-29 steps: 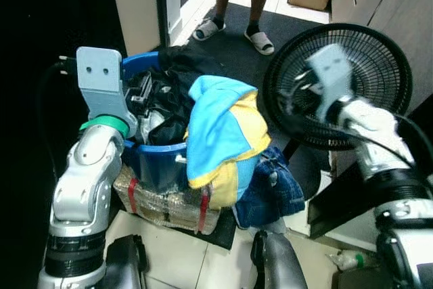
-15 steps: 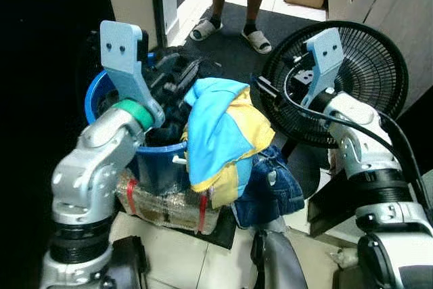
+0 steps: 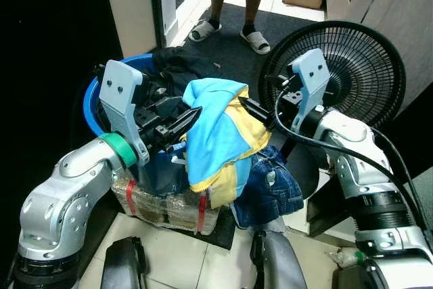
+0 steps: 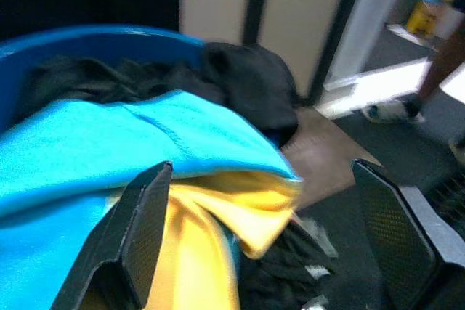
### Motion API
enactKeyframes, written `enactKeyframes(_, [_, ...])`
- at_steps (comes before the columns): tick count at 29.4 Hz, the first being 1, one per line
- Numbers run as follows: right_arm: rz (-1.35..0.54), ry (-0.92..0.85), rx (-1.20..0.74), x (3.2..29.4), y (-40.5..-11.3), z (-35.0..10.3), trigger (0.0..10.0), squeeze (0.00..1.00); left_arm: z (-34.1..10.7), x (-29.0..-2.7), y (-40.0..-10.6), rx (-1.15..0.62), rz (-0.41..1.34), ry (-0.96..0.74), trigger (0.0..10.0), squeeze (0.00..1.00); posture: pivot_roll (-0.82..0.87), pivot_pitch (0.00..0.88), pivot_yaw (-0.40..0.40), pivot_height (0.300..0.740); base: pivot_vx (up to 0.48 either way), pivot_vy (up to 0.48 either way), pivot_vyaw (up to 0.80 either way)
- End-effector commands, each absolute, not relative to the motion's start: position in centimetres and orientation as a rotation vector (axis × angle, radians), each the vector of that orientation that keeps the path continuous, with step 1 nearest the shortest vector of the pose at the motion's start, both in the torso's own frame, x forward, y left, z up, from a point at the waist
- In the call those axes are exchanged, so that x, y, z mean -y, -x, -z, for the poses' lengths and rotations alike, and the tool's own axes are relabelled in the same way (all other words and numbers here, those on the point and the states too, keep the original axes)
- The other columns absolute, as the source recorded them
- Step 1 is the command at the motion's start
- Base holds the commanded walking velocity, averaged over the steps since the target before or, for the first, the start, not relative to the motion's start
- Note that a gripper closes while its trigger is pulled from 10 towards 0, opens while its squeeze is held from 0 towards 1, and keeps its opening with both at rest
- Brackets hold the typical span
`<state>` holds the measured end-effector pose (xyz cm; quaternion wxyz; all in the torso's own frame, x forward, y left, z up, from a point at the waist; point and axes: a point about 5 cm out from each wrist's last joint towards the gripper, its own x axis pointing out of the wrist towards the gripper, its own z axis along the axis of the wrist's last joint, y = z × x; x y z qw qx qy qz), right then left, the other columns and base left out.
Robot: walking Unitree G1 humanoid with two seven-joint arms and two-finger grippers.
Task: Clothes washing
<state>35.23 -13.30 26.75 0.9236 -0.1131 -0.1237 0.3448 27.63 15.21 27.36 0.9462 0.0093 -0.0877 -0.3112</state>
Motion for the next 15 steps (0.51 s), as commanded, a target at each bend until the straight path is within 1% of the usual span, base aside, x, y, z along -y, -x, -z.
enactKeyframes(1, [-0.743, 0.212, 0.227, 12.6, -34.4, -25.9, 10.0, 0.00, -27.4, -16.4, -26.8, 0.161, 0.606, -0.018, 10.0, 0.00, 0.08, 0.164, -0.009, 0.510, 0.000, 0.000, 0.00])
enactKeyframes(7, [-0.783, 0.220, 0.205, 11.9, -33.8, -25.2, 10.0, 0.00, -27.5, -16.8, -26.7, 0.167, 0.577, -0.006, 10.0, 0.00, 0.08, 0.163, -0.019, 0.510, 0.000, 0.000, 0.00])
enactKeyframes(10, [-0.795, 0.255, 0.149, 12.1, -33.8, -23.3, 10.0, 0.00, -27.2, -16.5, -26.7, 0.175, 0.561, -0.003, 10.0, 0.00, 0.09, 0.163, -0.025, 0.510, 0.000, 0.000, 0.00])
enactKeyframes(14, [-0.804, 0.274, 0.119, 12.3, -33.7, -22.1, 10.0, 0.00, -27.2, -16.4, -26.7, 0.177, 0.557, 0.001, 10.0, 0.00, 0.09, 0.165, -0.028, 0.510, 0.000, 0.000, 0.00])
enactKeyframes(15, [-0.838, 0.281, 0.091, 11.6, -33.4, -21.1, 10.0, 0.00, -27.2, -16.4, -26.7, 0.175, 0.551, 0.005, 10.0, 0.00, 0.09, 0.168, -0.030, 0.510, 0.000, 0.000, 0.00])
